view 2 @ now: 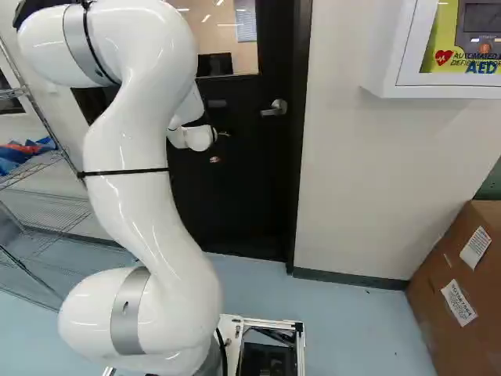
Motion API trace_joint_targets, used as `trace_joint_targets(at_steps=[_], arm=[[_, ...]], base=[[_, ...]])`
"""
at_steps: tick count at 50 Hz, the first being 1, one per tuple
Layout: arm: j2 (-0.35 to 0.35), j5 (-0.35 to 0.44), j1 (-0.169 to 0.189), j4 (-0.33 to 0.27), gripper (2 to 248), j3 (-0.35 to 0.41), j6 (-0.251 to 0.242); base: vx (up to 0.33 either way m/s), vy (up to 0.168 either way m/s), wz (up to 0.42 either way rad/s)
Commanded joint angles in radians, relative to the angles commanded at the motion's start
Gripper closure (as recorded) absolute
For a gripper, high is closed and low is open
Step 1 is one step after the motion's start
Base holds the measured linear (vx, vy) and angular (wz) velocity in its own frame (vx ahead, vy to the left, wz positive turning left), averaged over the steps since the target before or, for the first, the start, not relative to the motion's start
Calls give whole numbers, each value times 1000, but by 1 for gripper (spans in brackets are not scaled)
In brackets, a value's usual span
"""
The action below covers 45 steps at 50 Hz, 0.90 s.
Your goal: Open the door and move inside
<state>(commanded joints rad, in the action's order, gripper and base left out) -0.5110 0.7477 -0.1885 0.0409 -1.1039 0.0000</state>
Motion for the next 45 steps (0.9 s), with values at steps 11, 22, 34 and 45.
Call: trace_joint_targets(at_steps=[11,22,34,45], arm=[[-58,0,-12,0,3,-75,0],[-115,0,-23,0,3,-151,0],[-181,0,-34,0,3,-239,0],[-237,0,-44,0,3,-317,0]], base=[[0,0,0],[-6,-2,-3],[0,0,0],[0,0,0]])
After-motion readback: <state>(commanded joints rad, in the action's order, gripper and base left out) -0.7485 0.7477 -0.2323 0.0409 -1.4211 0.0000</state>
